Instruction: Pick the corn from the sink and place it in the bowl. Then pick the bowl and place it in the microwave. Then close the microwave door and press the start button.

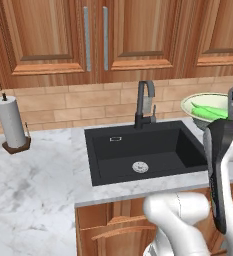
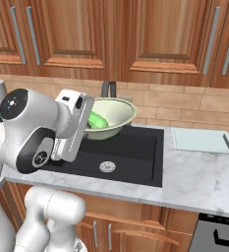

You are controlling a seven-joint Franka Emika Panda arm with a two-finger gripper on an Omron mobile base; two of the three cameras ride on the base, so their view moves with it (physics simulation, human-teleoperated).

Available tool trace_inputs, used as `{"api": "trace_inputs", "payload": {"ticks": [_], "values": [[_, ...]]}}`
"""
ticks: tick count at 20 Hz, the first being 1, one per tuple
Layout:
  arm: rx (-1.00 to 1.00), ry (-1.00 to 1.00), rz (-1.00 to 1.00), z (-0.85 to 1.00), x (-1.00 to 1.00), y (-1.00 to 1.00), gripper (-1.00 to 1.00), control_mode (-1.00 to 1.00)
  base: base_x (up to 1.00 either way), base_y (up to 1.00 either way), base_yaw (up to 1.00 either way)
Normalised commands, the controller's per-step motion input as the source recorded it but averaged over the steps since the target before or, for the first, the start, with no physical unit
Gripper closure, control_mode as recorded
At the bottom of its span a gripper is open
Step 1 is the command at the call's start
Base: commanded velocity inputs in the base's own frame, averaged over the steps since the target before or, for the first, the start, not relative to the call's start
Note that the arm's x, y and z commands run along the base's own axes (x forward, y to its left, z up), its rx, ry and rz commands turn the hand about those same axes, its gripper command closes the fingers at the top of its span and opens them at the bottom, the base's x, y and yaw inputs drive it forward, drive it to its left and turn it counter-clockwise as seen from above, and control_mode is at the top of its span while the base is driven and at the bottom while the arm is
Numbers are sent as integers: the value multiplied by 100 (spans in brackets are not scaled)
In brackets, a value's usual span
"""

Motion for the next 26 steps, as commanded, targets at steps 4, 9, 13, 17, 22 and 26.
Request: {"api": "trace_inputs", "payload": {"ticks": [4,9,13,17,22,26], "values": [[0,-7,24,20,-22,90,100,-100,0,0,0],[0,-2,9,41,-10,59,100,-100,0,0,0],[0,0,0,25,-3,30,100,-100,0,0,0],[0,0,0,5,-10,2,100,-100,0,0,0],[0,0,0,0,-3,0,100,-100,0,0,0],[0,0,0,0,0,0,100,100,0,0,0]]}}
